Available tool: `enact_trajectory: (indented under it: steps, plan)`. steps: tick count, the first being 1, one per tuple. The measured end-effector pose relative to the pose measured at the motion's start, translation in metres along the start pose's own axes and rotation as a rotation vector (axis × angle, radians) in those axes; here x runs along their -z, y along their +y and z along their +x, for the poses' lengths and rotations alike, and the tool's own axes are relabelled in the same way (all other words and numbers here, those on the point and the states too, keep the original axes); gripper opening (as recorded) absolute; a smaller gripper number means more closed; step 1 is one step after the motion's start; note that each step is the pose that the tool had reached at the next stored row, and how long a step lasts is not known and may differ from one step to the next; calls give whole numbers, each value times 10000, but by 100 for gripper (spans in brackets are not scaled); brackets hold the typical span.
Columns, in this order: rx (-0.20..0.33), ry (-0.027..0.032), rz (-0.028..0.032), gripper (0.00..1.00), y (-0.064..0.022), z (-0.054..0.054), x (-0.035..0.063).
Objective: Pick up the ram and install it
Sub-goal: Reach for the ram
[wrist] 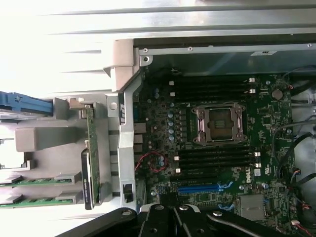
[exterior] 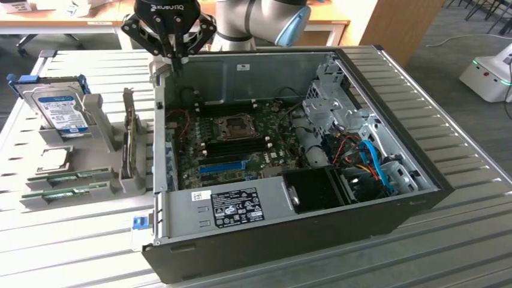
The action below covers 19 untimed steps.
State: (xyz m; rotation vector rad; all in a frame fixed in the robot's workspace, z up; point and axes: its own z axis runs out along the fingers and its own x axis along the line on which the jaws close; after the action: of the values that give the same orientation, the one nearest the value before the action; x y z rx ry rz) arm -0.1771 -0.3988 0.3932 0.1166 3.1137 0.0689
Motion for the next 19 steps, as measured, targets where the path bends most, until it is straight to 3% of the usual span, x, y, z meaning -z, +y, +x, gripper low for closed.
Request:
enact_trajectory:
  steps: [19]
  plan:
    - [0,0,1,11,-10,139,4]
